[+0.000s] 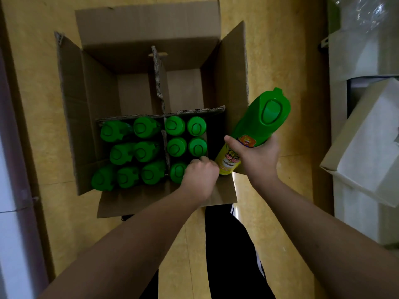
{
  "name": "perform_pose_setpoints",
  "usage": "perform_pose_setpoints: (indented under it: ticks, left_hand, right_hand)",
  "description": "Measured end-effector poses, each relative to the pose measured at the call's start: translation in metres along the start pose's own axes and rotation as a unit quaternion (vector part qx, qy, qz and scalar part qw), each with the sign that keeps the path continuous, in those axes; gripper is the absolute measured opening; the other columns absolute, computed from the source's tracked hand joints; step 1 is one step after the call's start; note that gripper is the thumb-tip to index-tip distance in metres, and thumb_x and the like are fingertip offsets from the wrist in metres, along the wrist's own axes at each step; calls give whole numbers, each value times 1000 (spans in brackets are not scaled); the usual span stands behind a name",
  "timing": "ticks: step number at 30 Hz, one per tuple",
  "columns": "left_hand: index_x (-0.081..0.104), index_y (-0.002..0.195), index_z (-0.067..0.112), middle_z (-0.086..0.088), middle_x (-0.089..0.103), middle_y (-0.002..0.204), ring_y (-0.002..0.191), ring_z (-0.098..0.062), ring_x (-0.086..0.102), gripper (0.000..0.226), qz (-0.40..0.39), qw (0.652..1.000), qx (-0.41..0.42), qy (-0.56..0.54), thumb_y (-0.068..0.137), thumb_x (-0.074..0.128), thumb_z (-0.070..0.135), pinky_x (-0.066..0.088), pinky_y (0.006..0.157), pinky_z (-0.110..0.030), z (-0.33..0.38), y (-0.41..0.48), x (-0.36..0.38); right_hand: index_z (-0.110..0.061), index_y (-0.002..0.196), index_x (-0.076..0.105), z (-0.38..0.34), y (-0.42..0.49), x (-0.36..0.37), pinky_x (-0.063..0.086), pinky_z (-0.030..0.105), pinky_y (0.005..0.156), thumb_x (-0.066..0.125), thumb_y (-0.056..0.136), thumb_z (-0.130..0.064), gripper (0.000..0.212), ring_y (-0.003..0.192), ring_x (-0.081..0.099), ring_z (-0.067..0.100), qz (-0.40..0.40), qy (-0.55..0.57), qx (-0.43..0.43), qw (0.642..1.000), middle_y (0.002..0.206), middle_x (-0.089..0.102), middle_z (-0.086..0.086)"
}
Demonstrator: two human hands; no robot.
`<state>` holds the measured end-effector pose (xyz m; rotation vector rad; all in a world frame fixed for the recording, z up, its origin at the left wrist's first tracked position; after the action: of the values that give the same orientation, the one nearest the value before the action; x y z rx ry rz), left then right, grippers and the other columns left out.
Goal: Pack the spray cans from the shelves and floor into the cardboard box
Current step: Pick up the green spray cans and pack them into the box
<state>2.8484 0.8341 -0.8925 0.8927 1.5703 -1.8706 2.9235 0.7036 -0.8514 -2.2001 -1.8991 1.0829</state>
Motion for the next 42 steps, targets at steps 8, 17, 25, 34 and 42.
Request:
perform_pose_setpoints:
  ticks: [8, 17, 25, 34, 42]
  left_hand:
    - [45, 137, 8, -12, 37, 138, 107, -33, 53, 52, -11, 998, 26, -53, 89, 66, 10, 49, 74, -39, -11, -7, 16]
    - [73, 115, 25, 8, 72, 107, 93, -9, 66, 30, 75, 814, -198, -540, 86, 72, 19, 52, 87, -22, -129, -34, -18]
    - [69, 93, 24, 1, 69, 87, 75, -19, 70, 7, 130, 660, -381, -634, 94, 62, 25, 63, 67, -37, -266, -78, -13]
    - [55, 138, 25, -1, 61, 129, 115, -25, 59, 44, 88, 628, -400, -662, 97, 53, 39, 48, 103, -46, -349, -130, 52]
    - [44, 149, 11, -7, 51, 148, 132, -26, 52, 56, 59, 521, -349, -777, 106, 35, 47, 39, 107, -40, -374, -133, 74]
  right_hand:
    - [-23, 112, 55, -10, -4, 5, 59, 35, 87, 95, 58, -37, 69, 95, 65, 1, -14, -29, -23, 999, 101, 67, -14]
    - [-24, 114, 51, -117, -18, 18, 40, 0, 70, 94, 63, -41, 69, 85, 51, -27, -19, -52, -120, 991, 93, 56, -27]
    - [-27, 117, 56, -201, -60, 98, 58, 41, 91, 92, 57, -51, 74, 104, 68, 7, -63, 36, -166, 983, 108, 70, -11]
    - [-26, 115, 60, -207, -123, 231, 57, 44, 90, 94, 52, -54, 77, 110, 66, 16, -178, 27, -173, 968, 114, 69, -4]
    - [-29, 115, 60, -193, -148, 304, 56, 29, 94, 98, 54, -39, 73, 109, 62, -3, -270, -51, -173, 946, 110, 68, -18]
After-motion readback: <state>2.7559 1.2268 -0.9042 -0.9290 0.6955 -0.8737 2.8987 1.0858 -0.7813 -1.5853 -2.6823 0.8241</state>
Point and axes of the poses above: each hand's wrist, its own y-axis towards the middle knuckle, its own x-axis out of the palm, z = x × y, the point moved 9 cm from there along y, towards the middle knuckle
